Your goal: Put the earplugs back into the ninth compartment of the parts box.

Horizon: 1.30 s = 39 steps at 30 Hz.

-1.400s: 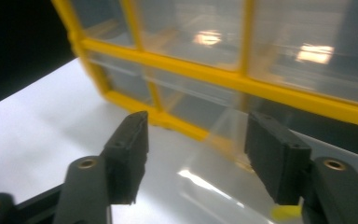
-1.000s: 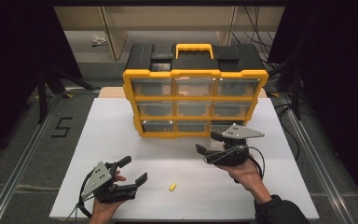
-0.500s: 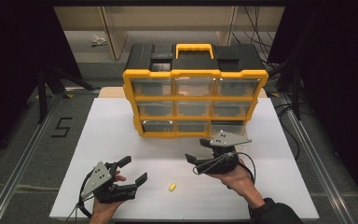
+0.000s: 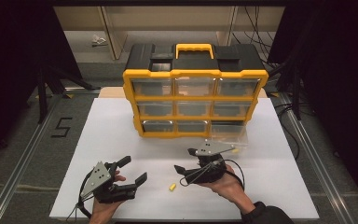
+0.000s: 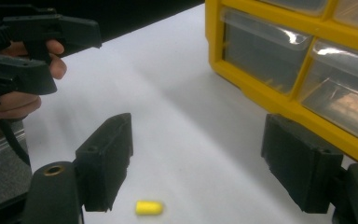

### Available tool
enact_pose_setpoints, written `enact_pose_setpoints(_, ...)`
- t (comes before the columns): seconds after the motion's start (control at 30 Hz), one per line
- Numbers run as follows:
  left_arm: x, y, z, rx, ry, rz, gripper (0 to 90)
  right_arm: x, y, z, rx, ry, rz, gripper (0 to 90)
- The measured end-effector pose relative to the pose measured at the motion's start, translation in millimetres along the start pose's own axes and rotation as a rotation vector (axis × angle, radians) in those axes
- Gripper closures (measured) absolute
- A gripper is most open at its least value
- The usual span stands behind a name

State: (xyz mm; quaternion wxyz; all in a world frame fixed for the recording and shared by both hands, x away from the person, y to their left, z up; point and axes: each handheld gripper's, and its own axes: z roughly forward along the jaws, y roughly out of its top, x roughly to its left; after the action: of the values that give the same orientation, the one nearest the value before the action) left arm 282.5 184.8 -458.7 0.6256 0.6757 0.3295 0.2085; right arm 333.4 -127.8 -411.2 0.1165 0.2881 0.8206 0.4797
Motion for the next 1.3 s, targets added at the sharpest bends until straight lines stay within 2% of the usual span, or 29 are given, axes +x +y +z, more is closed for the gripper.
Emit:
enact_pose_setpoints(0.47,-0.1,0.2,-0.1,-0.003,-0.002,-0.003,16.3,13.5,-11.8,21.8,0.072,0.037,-0.017,26.1)
enact_pose_setpoints(0.63,-0.1,0.3,-0.2,-0.004,-0.004,-0.004,16.3,19.3,-18.8,33.1,0.118,0.049,-0.032,25.7)
enact_pose_setpoints(0.77,-0.2,0.4,-0.3,-0.007,-0.006,-0.005,16.2,21.4,-22.1,37.9,0.14,0.054,-0.036,25.4)
enact_pose_setpoints(1.03,-0.6,0.4,-0.1,-0.008,-0.008,-0.004,16.2,25.3,-32.9,51.7,0.218,0.047,-0.06,24.1)
enact_pose_setpoints(1.2,-0.8,0.5,0.0,-0.007,-0.009,-0.003,16.2,25.0,-36.6,56.2,0.238,0.046,-0.073,25.2)
enact_pose_setpoints(1.3,-0.7,0.5,-0.1,-0.008,-0.009,-0.004,16.2,27.2,-39.9,59.8,0.268,0.054,-0.08,28.5)
